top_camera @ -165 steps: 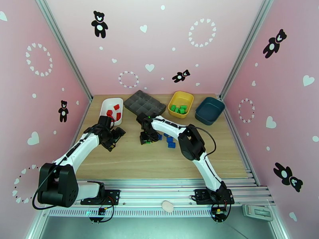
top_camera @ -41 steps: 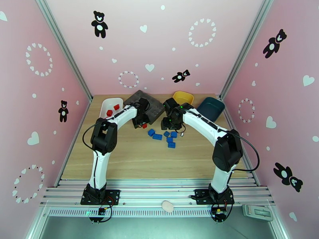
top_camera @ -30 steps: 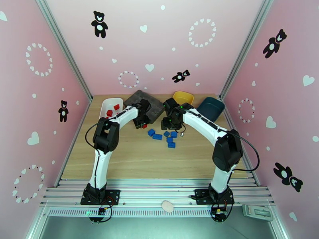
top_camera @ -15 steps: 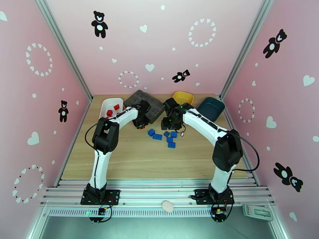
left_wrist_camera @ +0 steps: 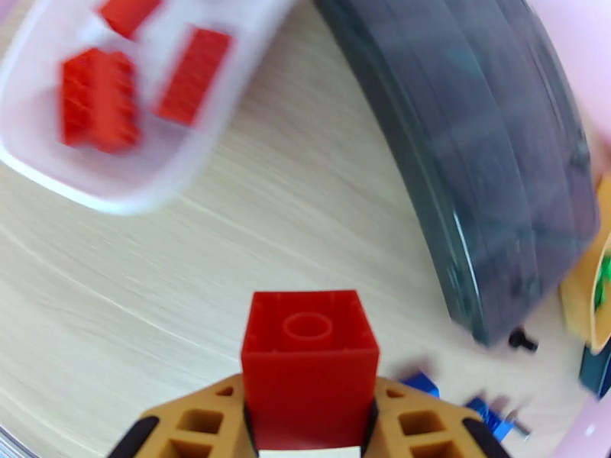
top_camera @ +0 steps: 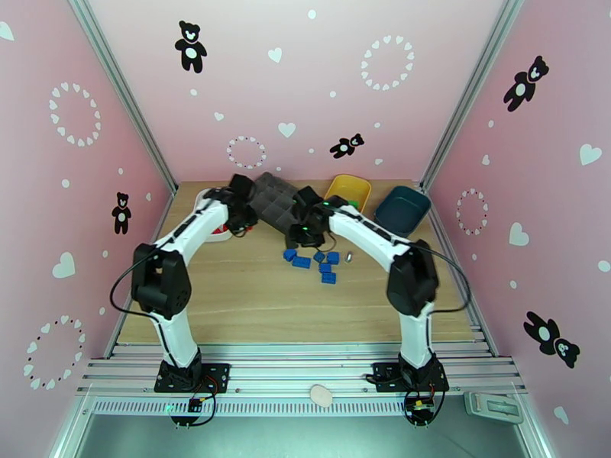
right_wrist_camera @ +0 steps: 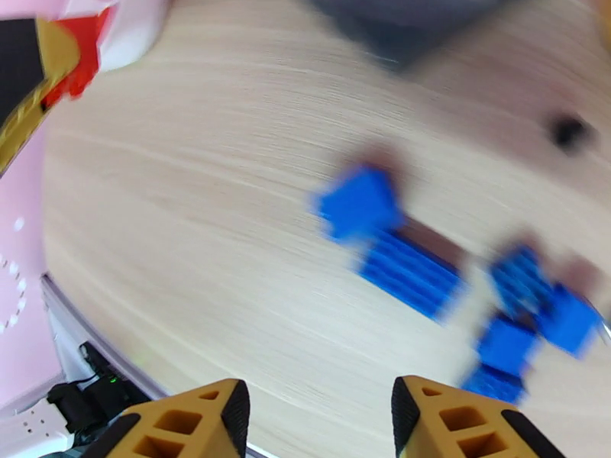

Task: Sort the legos into containers by color

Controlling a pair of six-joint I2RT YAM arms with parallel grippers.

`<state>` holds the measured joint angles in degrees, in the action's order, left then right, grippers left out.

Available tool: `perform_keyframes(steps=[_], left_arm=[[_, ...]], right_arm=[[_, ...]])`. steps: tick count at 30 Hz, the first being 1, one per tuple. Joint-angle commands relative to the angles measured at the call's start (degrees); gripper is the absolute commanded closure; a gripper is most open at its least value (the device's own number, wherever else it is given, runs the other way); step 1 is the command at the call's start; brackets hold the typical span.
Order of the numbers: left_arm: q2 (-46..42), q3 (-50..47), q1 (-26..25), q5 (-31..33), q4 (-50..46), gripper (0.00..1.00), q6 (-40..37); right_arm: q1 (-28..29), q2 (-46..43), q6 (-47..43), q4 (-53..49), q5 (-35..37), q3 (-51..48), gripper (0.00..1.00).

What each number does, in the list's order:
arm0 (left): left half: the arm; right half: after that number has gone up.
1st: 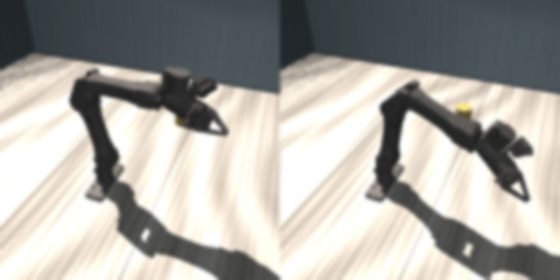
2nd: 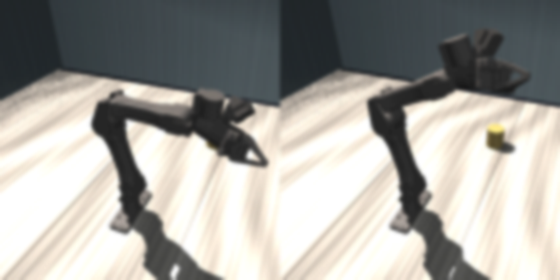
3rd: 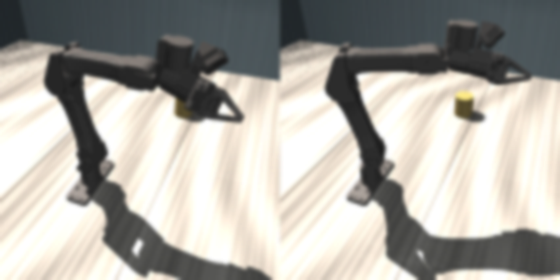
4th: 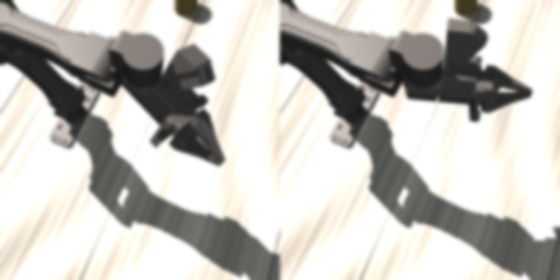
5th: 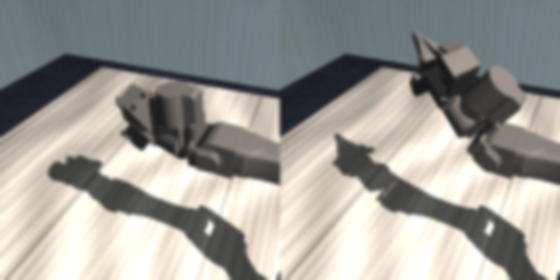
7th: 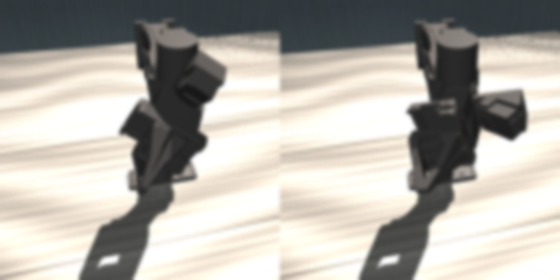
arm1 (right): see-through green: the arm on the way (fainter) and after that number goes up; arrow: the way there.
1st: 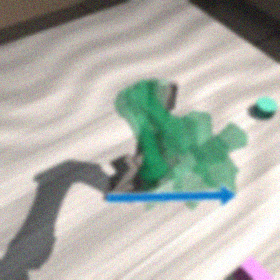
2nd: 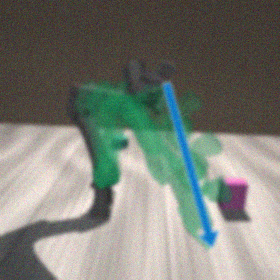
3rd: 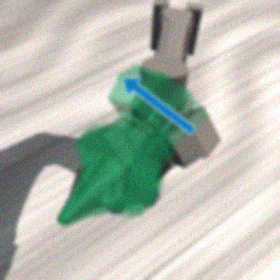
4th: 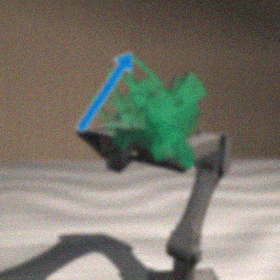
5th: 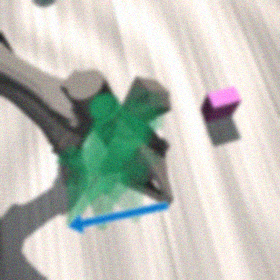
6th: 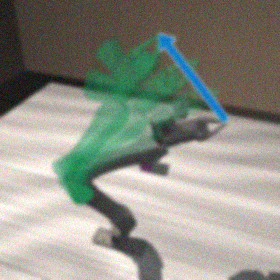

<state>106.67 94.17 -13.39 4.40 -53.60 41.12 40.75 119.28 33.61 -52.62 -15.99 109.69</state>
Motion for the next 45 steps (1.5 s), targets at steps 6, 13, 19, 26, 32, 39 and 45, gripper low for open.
perform_keyframes(steps=[6,13,19,26,32,39,45], left_arm=[[2.3,3.6,10.1,-0.6,-3.2,0.62,-4.7],[9.6,12.2,14.5,-3.0,-5.3,0.45,-7.7],[9.3,12.8,14.4,-4.4,-4.8,0.23,-7.7],[1.4,4.1,9.9,-5.1,-1.3,0.20,-5.9],[-5.5,-6.3,1.5,-6.5,3.1,0.15,-1.7],[-7.3,-13.0,-11.2,-7.7,7.5,0.12,4.0],[-5.5,-15.4,-18.5,-8.8,11.0,0.11,8.9]], right_arm=[[2.3,14.6,3.0,-0.3,-13.7,19.8,0.46],[2.3,17.1,5.0,0.2,-14.2,24.7,0.45],[2.4,13.1,2.2,-4.0,-7.2,20.8,0.44],[2.3,2.1,1.1,-4.0,4.0,5.0,0.42],[2.1,-7.4,2.4,-2.4,11.5,-9.8,0.38],[0.8,-15.9,6.4,-0.9,15.2,-24.8,0.32],[0.2,-20.2,8.1,1.5,15.4,-35.2,0.29]])
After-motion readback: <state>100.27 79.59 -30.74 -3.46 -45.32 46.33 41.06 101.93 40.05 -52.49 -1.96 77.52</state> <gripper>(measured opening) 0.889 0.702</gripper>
